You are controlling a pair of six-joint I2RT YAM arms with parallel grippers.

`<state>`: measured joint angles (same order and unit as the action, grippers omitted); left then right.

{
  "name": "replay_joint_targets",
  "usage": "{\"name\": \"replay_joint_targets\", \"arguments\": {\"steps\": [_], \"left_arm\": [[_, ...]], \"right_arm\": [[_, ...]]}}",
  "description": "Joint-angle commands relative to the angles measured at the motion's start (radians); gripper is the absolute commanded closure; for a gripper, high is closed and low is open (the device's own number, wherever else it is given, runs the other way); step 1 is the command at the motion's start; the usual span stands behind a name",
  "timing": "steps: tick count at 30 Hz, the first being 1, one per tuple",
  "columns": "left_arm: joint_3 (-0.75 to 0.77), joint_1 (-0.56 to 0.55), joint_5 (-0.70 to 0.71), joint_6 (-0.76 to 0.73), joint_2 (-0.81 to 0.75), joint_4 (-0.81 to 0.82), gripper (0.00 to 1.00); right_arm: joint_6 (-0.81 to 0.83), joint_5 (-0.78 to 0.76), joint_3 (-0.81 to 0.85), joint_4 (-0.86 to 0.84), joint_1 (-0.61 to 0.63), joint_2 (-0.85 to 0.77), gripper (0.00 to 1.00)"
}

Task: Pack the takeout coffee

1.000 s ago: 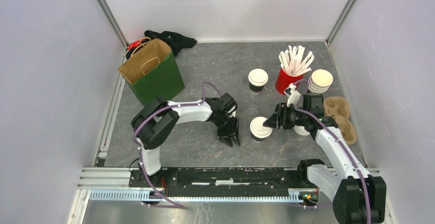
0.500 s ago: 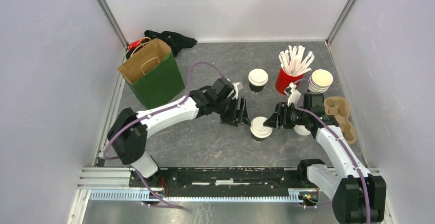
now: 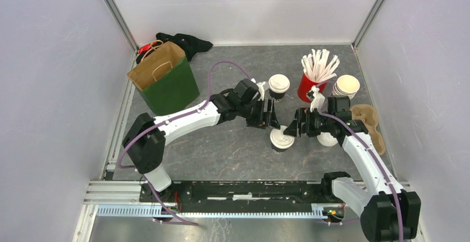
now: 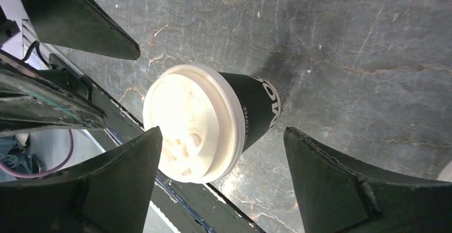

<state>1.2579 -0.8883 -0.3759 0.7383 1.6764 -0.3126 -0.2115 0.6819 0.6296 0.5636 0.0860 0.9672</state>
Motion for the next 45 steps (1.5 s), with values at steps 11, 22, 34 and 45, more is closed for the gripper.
{"name": "replay_joint_targets", "arguments": {"steps": [11, 22, 34, 45], "left_arm": [[-0.053, 0.0, 0.304, -0.04, -0.355, -0.071, 0.04], [-0.094, 0.004, 0.409, -0.022, -0.499, -0.123, 0.02], [-0.082, 0.008, 0.411, -0.031, -0.507, -0.146, 0.01], [-0.067, 0.014, 0.411, -0.039, -0.505, -0.162, 0.02]], "right_arm": [[0.181, -0.373, 0.297, 0.259, 0.205, 0.029, 0.02], [0.119, -0.585, 0.338, 0.252, 0.501, 0.117, 0.02], [0.104, -0.673, 0.332, 0.224, 0.604, 0.188, 0.02], [0.032, -0.843, 0.28, 0.121, 0.617, 0.175, 0.12]]}}
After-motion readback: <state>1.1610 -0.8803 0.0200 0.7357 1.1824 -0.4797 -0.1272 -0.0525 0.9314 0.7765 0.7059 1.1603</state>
